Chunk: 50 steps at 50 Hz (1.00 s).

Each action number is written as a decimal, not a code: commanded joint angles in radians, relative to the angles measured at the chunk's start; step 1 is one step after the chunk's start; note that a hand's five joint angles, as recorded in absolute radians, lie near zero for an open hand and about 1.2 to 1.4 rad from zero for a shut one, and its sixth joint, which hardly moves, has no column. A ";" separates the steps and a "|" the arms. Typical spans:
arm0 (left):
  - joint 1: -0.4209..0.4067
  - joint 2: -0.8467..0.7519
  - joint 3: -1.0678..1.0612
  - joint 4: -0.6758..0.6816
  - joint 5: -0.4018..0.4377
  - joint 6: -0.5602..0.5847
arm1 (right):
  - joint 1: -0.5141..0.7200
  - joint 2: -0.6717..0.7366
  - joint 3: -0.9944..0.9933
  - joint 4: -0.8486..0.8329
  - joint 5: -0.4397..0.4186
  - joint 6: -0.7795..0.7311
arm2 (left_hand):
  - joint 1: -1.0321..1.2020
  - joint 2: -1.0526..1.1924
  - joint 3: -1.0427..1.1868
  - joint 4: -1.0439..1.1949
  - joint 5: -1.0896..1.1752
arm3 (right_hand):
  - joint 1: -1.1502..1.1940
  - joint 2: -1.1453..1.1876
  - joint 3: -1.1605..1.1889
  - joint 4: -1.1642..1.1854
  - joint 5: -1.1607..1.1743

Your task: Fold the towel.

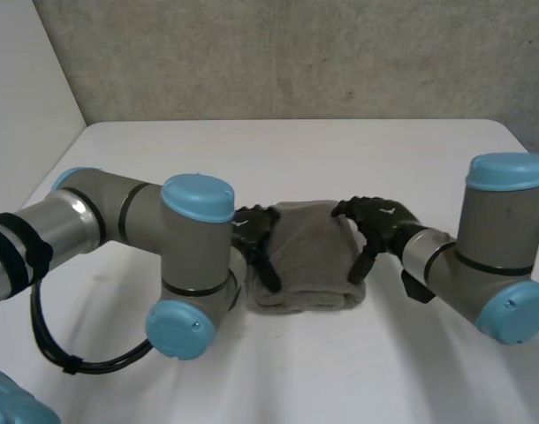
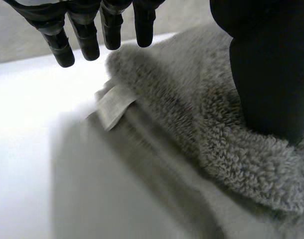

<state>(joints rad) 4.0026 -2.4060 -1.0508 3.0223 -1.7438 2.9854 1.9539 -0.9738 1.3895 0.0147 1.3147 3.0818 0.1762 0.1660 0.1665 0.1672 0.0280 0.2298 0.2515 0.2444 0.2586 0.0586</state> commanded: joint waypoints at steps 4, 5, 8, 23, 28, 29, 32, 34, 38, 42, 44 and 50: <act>0.047 0.034 -0.115 0.004 -0.022 0.007 | 0.049 0.107 -0.046 -0.005 0.043 -0.106 | 0.002 0.012 0.012 0.011 -0.024 | -0.055 -0.077 -0.070 -0.084 -0.059; 0.047 0.036 -0.124 0.004 -0.022 0.007 | 0.050 0.107 -0.046 -0.005 0.043 -0.106 | 0.002 0.012 0.012 0.011 -0.024 | -0.055 -0.077 -0.070 -0.084 -0.059; 0.046 0.036 -0.135 0.004 -0.020 0.006 | 0.050 0.110 -0.055 -0.001 0.081 -0.141 | 0.002 0.012 0.012 0.011 -0.024 | -0.055 -0.077 -0.070 -0.084 -0.059; 0.050 0.280 -0.133 0.000 -0.017 0.003 | 0.037 -0.195 -0.084 0.016 0.101 -0.094 | 0.002 0.012 0.012 0.011 -0.024 | -0.055 -0.077 -0.070 -0.084 -0.059; 0.101 0.480 -0.133 -0.026 -0.019 0.016 | 0.011 -0.324 -0.087 0.022 0.124 -0.089 | 0.002 0.012 0.012 0.011 -0.024 | -0.055 -0.077 -0.070 -0.084 -0.059; 0.101 0.481 -0.133 -0.026 -0.019 0.017 | -0.012 -0.360 -0.086 0.024 0.147 -0.095 | 0.002 0.012 0.012 0.011 -0.024 | -0.055 -0.077 -0.070 -0.084 -0.059; 0.157 0.572 -0.140 -0.062 -0.019 0.044 | -0.036 -0.396 -0.086 0.030 0.173 -0.098 | 0.002 0.012 0.012 0.011 -0.024 | -0.055 -0.077 -0.070 -0.084 -0.059; 0.182 0.610 -0.140 -0.079 -0.019 0.061 | -0.068 -0.445 -0.092 0.065 0.207 -0.100 | 0.002 0.012 0.012 0.011 -0.024 | -0.055 -0.077 -0.070 -0.084 -0.059; 0.211 0.674 -0.144 -0.123 -0.017 0.115 | -0.096 -0.470 -0.106 0.123 0.207 -0.092 | 0.002 0.012 0.012 0.011 -0.024 | -0.055 -0.077 -0.070 -0.084 -0.059; 0.210 0.700 -0.160 -0.143 -0.019 0.115 | -0.110 -0.468 -0.127 0.212 0.190 -0.089 | 0.008 0.018 0.018 0.017 -0.018 | -0.055 -0.077 -0.070 -0.084 -0.059; 0.208 0.714 -0.210 -0.137 -0.014 0.124 | -0.110 -0.468 -0.127 0.225 0.189 -0.087 | 0.017 0.027 0.026 0.026 -0.010 | -0.055 -0.077 -0.070 -0.084 -0.059; 0.205 0.716 -0.207 -0.138 -0.014 0.127 | -0.110 -0.468 -0.115 0.226 0.190 -0.087 | 0.020 0.030 0.029 0.029 -0.007 | -0.055 -0.077 -0.070 -0.084 -0.059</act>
<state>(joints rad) 4.2145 -1.6900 -1.2458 2.8809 -1.7588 3.1100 1.8410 -1.4470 1.2646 0.2318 1.5087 2.9938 0.1696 0.1683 0.1682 0.1688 0.0257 0.2077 0.2515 0.2444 0.2585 0.0582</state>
